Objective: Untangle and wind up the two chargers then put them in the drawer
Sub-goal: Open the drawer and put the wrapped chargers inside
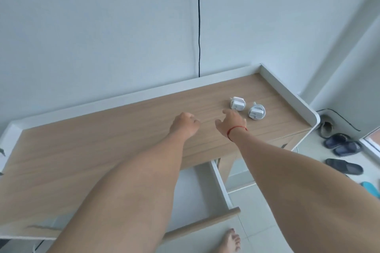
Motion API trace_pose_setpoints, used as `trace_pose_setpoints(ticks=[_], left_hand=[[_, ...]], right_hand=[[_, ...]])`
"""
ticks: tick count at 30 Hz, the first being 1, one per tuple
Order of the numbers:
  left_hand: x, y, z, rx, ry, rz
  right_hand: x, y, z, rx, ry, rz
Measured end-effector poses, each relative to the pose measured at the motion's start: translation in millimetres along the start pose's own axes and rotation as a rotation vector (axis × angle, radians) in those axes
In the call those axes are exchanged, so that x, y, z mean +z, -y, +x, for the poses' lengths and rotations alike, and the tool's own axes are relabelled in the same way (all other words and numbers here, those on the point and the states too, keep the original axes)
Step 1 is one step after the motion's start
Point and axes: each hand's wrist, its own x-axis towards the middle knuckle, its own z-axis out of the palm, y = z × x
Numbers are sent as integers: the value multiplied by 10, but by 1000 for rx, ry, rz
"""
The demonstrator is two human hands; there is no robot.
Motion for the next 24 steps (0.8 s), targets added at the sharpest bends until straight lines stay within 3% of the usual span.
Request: trace_pose_setpoints(ticks=[9, 14, 24], left_hand=[[987, -931, 977, 106, 106, -30], [1452, -1209, 1363, 102, 132, -81], [1730, -1302, 1660, 89, 20, 69]], right_hand=[[-233, -1036, 1092, 232, -104, 96], [-163, -1381, 1437, 209, 122, 211], [-51, -1440, 1670, 186, 80, 167]])
